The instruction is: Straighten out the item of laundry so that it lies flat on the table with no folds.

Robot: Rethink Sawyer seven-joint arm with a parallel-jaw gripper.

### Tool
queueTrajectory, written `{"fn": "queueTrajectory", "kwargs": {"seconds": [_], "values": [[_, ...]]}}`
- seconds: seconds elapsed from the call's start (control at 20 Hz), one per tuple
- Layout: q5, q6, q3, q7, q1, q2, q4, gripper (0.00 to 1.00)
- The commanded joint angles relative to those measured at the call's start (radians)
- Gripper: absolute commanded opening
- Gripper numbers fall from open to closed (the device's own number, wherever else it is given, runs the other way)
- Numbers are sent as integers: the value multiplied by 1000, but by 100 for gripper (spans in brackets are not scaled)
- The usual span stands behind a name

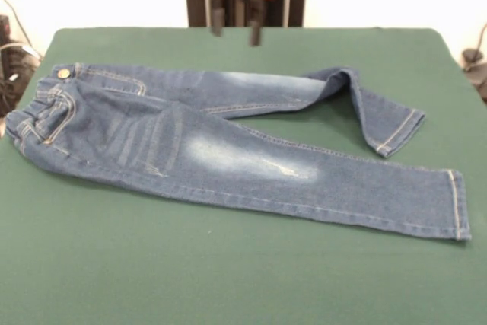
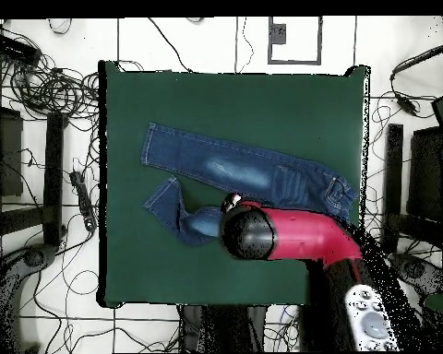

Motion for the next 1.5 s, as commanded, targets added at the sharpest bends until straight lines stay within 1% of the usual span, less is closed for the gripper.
{"fn": "queueTrajectory", "kwargs": {"seconds": [0.05,0.2,0.4,0.45,0.5,0.65,0.85,1.05,1.15,1.5], "values": [[132,-75,-129,408,165,82,94,100],[120,-69,-173,392,211,86,56,100],[57,-16,-219,308,224,38,1,100],[41,-25,-242,305,232,32,-10,100],[35,-60,-256,305,230,29,-13,100],[54,-29,-208,212,163,-7,11,100],[55,93,-176,90,93,-74,-1,100],[39,109,-120,-12,13,-128,38,100],[27,131,-112,-36,-4,-148,42,100],[-19,138,-68,-82,-57,-144,31,100]]}}
